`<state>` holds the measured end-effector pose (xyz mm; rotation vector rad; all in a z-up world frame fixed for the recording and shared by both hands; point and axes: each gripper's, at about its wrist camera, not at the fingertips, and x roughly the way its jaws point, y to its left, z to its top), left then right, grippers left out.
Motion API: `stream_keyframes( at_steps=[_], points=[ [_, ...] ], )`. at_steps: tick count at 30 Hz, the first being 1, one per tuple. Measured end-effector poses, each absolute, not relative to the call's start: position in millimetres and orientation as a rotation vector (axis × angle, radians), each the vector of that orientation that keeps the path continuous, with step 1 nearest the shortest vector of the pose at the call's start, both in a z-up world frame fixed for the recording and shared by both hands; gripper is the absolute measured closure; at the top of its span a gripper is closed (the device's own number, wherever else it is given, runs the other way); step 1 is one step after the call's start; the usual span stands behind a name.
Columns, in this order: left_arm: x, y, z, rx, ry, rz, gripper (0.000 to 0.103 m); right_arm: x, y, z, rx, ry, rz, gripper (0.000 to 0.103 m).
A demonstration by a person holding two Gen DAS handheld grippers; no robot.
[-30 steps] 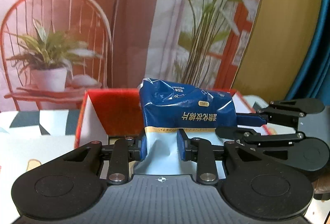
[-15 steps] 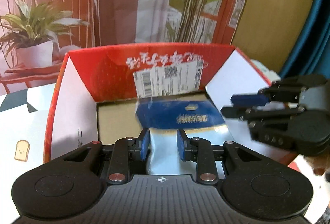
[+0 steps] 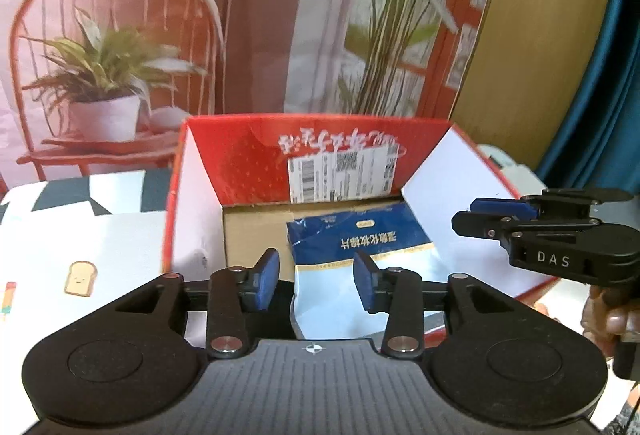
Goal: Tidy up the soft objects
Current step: 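Open both grippers to drop the blue packet into the box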
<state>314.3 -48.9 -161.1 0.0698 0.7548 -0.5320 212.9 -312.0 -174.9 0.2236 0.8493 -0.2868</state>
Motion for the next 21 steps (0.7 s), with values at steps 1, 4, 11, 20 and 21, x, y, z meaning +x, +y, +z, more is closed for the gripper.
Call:
stream_keyframes(
  at_steps=[1,4,11,20,21],
  points=[
    [309,-46,-158,0.071,0.741,-0.530,0.059,209,-311,-172,0.232,0.829,-0.292,0.076],
    [295,-40,-149,0.095,0.702,-0.516,0.051,197,-308,-166,0.246,0.784,-0.302,0.069],
    [261,-22,-134,0.144,0.602,-0.441,0.002,179,-296,-156,0.245,0.749,-0.318,0.027],
    [237,7,-129,0.073,0.606,-0.379,0.000,157,-277,-136,0.268,0.685,-0.321,0.000],
    [232,10,-128,0.068,0.601,-0.371,0.000,153,-273,-134,0.267,0.676,-0.320,0.000]
  ],
)
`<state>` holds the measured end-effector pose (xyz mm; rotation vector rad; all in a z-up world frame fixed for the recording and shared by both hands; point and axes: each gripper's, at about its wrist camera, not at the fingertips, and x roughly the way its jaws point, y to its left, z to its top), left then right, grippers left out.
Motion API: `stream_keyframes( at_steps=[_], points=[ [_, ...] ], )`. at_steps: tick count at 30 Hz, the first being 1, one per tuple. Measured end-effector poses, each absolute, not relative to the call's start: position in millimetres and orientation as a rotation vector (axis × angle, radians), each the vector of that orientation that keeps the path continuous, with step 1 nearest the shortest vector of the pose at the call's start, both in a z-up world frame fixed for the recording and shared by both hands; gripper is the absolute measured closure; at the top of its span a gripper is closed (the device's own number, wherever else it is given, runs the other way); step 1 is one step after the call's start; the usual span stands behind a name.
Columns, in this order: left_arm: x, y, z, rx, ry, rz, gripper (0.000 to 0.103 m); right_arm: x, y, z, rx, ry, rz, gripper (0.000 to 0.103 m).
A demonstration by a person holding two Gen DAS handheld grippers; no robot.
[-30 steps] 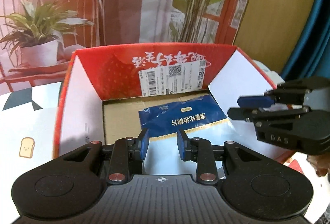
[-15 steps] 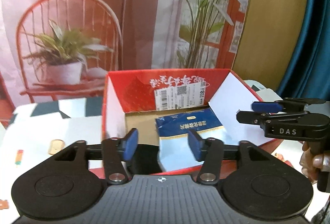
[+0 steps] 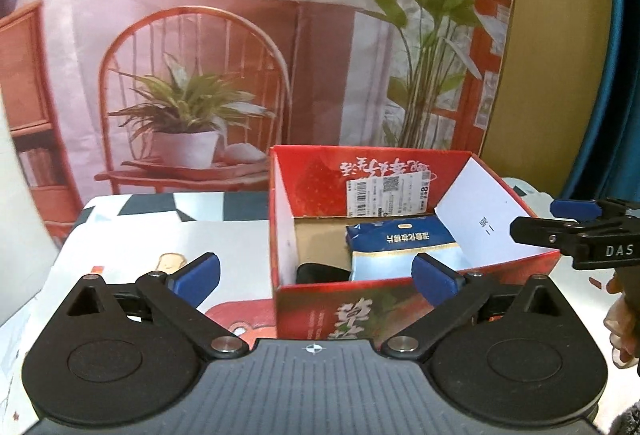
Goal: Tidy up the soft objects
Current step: 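Open both grippers to drop the blue packet into the box, then move both grippers down to the orange floral pouch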
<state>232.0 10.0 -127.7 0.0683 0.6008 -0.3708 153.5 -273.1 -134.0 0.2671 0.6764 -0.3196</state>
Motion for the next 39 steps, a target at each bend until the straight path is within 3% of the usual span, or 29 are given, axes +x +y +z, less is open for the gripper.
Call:
stream_keyframes(
  at_steps=[12,22,25,30,32,39],
  points=[
    [176,37,-139,0.050,0.613,-0.321,0.000,111,-225,-121,0.261,0.590,-0.279,0.000],
    [147,53,-166,-0.007,0.685,-0.293,0.001,81,-189,-163,0.318,0.702,-0.223,0.001],
    [142,56,-178,-0.048,0.726,-0.280,0.004,77,-182,-174,0.327,0.730,-0.216,0.001],
    [142,55,-192,-0.073,0.781,-0.295,0.021,76,-172,-180,0.325,0.757,-0.169,0.003],
    [141,55,-194,-0.077,0.780,-0.304,0.023,76,-167,-181,0.317,0.763,-0.149,0.003],
    [131,47,-198,-0.062,0.794,-0.352,0.030,75,-167,-196,0.348,0.807,-0.129,0.017]
  ],
)
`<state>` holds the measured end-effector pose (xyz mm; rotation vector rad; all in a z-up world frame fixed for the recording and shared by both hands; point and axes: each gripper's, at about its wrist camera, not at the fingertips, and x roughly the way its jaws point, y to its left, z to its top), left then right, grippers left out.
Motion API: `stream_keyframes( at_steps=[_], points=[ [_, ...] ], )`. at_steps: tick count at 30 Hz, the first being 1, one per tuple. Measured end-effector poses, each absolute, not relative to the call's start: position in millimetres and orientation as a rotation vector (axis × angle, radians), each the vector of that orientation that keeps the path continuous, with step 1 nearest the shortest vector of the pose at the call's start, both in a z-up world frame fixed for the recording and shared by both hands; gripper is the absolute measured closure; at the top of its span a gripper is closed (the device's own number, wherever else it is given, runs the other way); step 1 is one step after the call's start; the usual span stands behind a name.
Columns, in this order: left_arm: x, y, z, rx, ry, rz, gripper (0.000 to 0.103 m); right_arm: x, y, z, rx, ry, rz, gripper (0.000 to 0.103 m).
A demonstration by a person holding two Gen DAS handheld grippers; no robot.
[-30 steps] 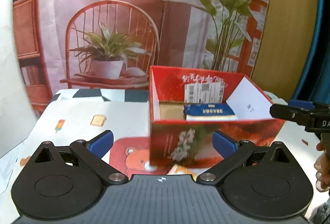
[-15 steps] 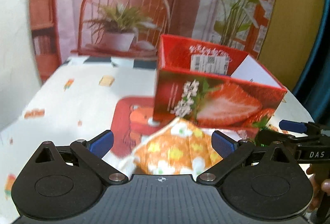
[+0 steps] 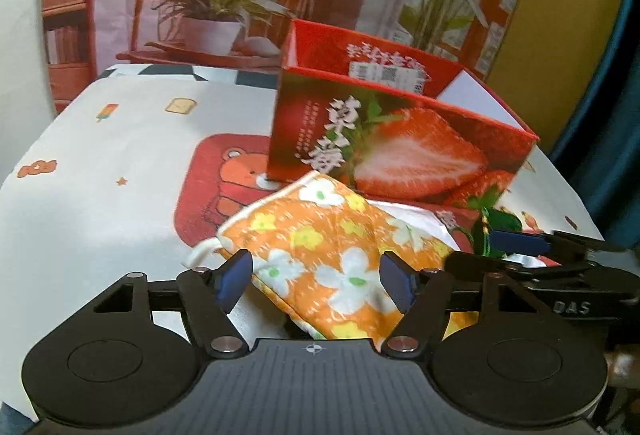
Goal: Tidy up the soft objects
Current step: 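Move both grippers down to the orange floral pouch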
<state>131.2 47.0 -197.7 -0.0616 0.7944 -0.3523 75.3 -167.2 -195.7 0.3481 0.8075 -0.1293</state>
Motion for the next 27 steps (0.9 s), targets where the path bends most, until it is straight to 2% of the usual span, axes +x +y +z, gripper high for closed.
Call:
stream_keyframes(
  at_steps=[3,10,17,23,27],
  points=[
    [131,49,-203,-0.067,0.815,-0.340,0.030,79,-166,-202,0.369,0.824,-0.089,0.022],
    [138,62,-215,-0.171,0.883,-0.322,0.030,83,-160,-211,0.369,0.853,-0.057,0.022],
    [139,49,-222,-0.133,0.878,-0.340,0.031,97,-163,-223,0.364,0.861,-0.003,0.022],
    [142,48,-226,-0.129,0.878,-0.351,0.038,100,-163,-233,0.386,0.879,0.006,0.022],
    [146,49,-231,-0.145,0.900,-0.344,0.038,98,-163,-233,0.389,0.874,-0.002,0.029]
  ],
)
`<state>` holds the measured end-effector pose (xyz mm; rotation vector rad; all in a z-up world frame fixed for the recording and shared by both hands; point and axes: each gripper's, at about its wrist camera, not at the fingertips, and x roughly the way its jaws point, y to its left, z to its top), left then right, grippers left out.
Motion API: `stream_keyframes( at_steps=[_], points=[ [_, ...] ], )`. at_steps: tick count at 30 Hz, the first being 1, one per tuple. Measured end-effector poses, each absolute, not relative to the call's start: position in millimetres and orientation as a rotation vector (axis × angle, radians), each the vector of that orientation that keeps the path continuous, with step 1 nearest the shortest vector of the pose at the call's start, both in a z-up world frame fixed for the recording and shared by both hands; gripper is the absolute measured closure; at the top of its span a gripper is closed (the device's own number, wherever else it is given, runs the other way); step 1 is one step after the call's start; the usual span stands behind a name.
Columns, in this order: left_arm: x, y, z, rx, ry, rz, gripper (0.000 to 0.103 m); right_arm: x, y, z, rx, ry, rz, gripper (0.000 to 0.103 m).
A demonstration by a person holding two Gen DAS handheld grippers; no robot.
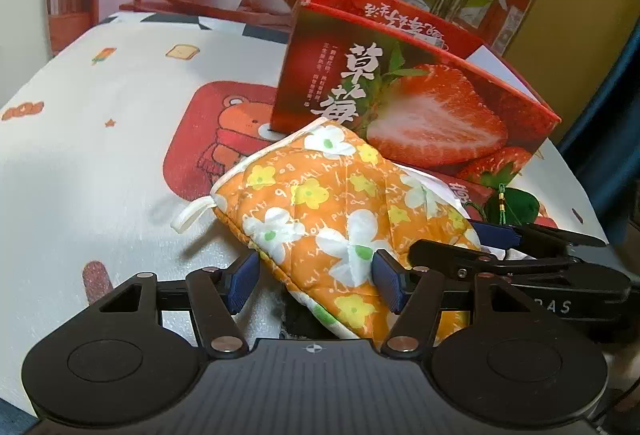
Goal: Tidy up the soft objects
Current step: 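Move both grippers down to the orange floral pouch, then close both grippers on the orange floral pouch and lift it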
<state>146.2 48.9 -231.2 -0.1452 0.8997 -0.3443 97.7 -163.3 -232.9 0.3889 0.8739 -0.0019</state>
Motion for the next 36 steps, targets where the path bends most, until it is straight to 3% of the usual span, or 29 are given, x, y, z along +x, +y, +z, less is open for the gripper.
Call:
stream_keyframes(
  at_steps=[5,10,16,20,26,36],
  points=[
    [149,53,-234,-0.187,0.925,-0.327,0.035,94,-156,-225,0.305,0.852,-0.003,0.042],
    [149,53,-233,-0.215,0.931,-0.331,0.038,91,-148,-217,0.228,0.842,0.017,0.066],
    [145,47,-226,-0.159,0.877,-0.344,0.061,90,-154,-216,0.266,0.839,0.016,0.084],
    [144,47,-225,-0.143,0.865,-0.357,0.069,88,-164,-220,0.343,0.843,0.002,0.083],
    [141,46,-221,-0.115,0.848,-0.361,0.072,86,-171,-227,0.409,0.858,-0.014,0.080],
    [132,46,-188,-0.054,0.703,-0.359,0.073,79,-171,-198,0.401,0.725,0.010,0.087]
  ],
)
